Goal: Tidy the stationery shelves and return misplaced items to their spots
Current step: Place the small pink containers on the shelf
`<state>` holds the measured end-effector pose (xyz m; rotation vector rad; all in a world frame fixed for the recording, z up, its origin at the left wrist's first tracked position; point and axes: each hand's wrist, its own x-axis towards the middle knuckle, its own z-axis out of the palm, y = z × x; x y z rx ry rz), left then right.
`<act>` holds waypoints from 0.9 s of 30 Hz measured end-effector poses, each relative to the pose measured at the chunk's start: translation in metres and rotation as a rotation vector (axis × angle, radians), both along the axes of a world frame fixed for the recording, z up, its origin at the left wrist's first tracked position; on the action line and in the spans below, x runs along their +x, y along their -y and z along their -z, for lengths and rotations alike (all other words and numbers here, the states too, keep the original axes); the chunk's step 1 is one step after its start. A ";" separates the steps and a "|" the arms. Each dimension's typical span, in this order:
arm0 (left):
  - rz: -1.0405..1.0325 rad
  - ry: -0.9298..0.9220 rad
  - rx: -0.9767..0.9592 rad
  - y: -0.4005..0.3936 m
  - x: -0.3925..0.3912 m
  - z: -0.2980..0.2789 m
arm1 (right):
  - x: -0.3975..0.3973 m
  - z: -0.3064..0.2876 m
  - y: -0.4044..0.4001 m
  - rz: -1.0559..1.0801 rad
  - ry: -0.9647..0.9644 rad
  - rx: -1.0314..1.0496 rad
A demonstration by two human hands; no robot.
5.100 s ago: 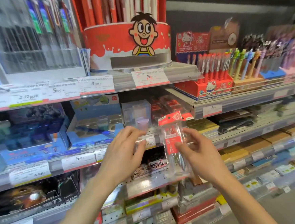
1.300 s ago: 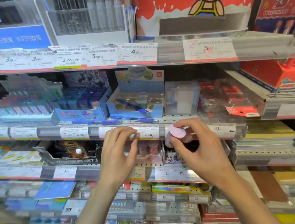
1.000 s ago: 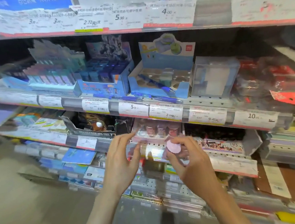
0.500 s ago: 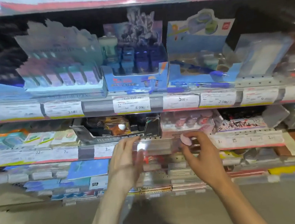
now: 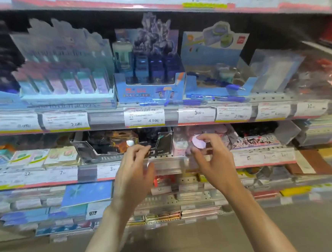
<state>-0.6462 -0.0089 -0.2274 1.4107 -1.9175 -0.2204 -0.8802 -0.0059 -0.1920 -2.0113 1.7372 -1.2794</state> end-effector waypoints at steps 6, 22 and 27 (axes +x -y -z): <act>-0.129 0.004 0.164 -0.001 -0.012 -0.006 | 0.005 -0.002 0.027 -0.037 -0.116 -0.033; -0.124 0.003 0.183 -0.001 -0.012 -0.006 | 0.012 -0.014 0.048 -0.012 -0.462 0.280; -0.121 -0.005 0.176 0.000 -0.011 -0.005 | 0.004 -0.002 0.043 -0.102 -0.419 0.188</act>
